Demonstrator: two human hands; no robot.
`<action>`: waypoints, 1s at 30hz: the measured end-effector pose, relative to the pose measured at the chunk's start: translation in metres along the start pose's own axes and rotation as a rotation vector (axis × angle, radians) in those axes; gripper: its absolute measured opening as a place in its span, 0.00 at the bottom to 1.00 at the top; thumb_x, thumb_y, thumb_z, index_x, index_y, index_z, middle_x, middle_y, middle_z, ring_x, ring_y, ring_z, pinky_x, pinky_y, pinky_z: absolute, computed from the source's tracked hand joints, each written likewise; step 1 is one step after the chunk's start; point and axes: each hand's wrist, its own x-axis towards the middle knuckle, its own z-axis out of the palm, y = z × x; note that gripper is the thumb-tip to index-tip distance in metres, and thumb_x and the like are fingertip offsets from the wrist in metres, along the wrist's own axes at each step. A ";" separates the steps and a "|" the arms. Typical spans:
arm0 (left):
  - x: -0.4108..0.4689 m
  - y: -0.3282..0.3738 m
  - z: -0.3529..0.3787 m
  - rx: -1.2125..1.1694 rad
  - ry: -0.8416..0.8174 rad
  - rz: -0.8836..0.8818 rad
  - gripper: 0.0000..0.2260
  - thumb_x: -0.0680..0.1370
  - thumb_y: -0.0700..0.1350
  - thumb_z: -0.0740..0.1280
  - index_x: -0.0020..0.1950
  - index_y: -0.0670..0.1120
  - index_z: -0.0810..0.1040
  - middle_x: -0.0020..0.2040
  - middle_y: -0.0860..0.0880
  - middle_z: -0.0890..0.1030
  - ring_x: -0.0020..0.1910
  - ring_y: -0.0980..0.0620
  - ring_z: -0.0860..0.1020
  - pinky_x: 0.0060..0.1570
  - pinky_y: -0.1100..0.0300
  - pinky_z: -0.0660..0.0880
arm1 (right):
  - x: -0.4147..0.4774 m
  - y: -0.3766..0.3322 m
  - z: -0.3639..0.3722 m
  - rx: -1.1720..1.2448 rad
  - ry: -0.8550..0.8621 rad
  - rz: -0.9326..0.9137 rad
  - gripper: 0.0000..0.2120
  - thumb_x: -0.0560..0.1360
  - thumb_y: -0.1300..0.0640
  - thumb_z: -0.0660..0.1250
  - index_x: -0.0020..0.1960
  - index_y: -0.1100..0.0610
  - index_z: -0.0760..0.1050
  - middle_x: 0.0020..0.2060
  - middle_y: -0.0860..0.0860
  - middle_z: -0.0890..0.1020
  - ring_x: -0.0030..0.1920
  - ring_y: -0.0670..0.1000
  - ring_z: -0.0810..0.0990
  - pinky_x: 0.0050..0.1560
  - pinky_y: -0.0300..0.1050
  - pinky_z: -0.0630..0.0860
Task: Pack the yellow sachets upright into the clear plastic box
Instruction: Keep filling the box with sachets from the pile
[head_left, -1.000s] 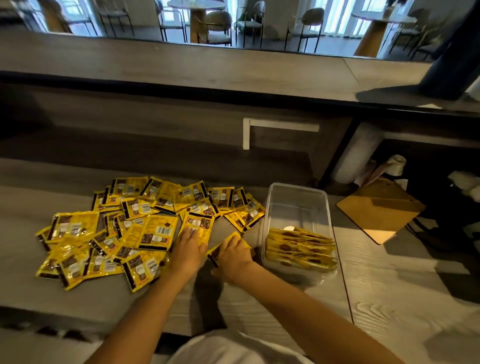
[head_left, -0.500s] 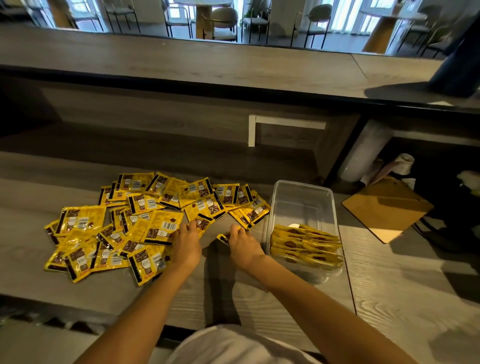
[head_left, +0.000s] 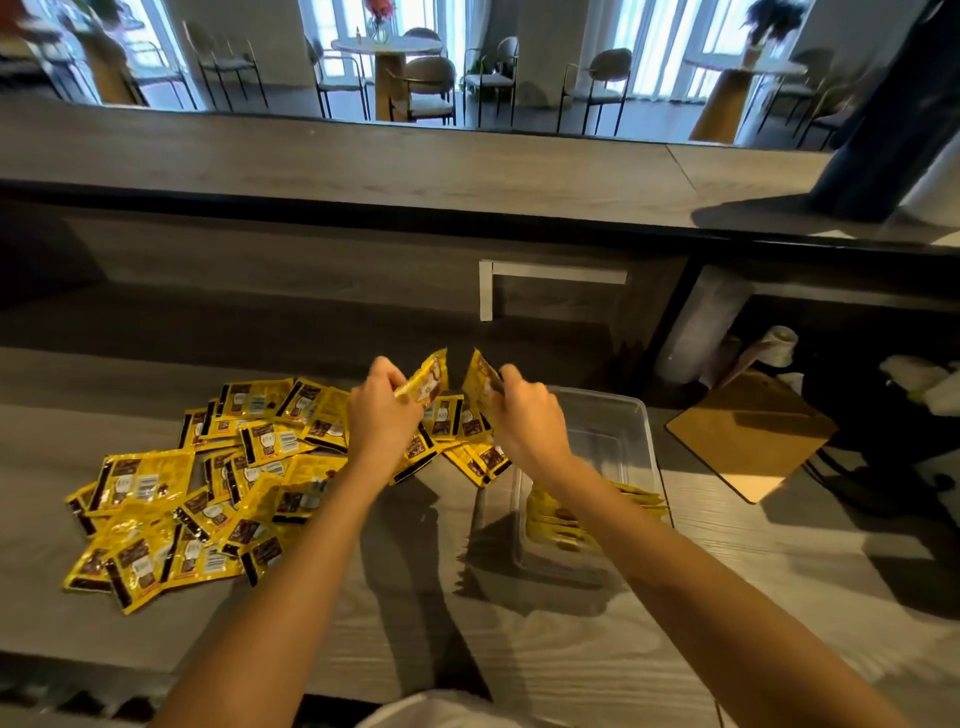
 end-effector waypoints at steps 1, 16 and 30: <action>0.003 0.009 0.001 0.002 -0.011 0.035 0.08 0.72 0.35 0.68 0.43 0.45 0.72 0.40 0.49 0.75 0.37 0.53 0.73 0.26 0.69 0.66 | 0.003 0.007 -0.008 0.026 0.051 0.014 0.10 0.78 0.59 0.60 0.58 0.61 0.69 0.49 0.61 0.82 0.49 0.63 0.81 0.45 0.56 0.77; -0.010 0.080 0.072 -0.013 -0.468 0.346 0.09 0.76 0.42 0.64 0.53 0.45 0.81 0.49 0.44 0.83 0.52 0.48 0.77 0.48 0.58 0.71 | -0.003 0.107 -0.066 0.277 0.228 0.417 0.14 0.79 0.54 0.59 0.51 0.62 0.79 0.49 0.61 0.83 0.52 0.62 0.79 0.52 0.56 0.76; -0.025 0.067 0.103 0.278 -1.083 0.307 0.18 0.79 0.56 0.58 0.43 0.44 0.78 0.36 0.48 0.77 0.36 0.52 0.75 0.39 0.58 0.72 | -0.013 0.123 -0.047 0.602 0.302 0.471 0.12 0.74 0.69 0.63 0.56 0.59 0.70 0.53 0.56 0.78 0.54 0.52 0.78 0.50 0.49 0.80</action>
